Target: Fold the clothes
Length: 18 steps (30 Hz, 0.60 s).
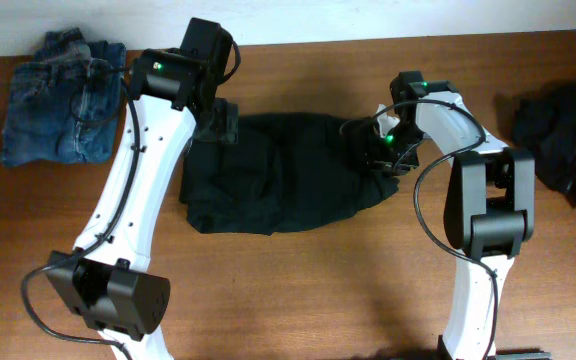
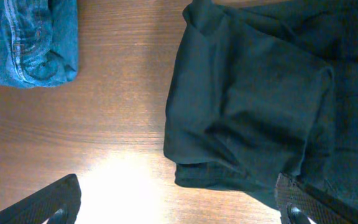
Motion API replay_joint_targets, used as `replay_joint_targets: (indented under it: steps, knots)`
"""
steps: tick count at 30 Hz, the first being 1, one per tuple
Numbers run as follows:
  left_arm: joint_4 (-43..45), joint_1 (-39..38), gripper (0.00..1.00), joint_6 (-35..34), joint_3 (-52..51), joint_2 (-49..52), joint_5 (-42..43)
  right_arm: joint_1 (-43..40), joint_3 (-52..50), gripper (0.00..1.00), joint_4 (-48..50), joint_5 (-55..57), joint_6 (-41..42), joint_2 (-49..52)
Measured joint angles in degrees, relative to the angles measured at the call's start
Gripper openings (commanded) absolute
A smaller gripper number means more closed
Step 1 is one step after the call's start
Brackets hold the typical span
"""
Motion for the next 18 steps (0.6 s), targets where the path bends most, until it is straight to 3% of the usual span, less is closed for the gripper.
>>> replay_joint_targets:
  steps: [2, 11, 18]
  knots:
    - [0.00, 0.00, 0.99, 0.00, 0.00, 0.00, 0.00, -0.28, 0.00, 0.04, -0.52, 0.42, 0.94, 0.00]
    - [0.02, 0.00, 0.99, 0.00, 0.00, 0.00, 0.00, -7.98, 0.76, 0.04, -6.82, 4.50, 1.88, 0.00]
    - [0.90, 0.00, 0.99, 0.00, -0.07, 0.00, 0.00, -10.56, 8.24, 0.04, -15.47, 9.77, 1.92, 1.75]
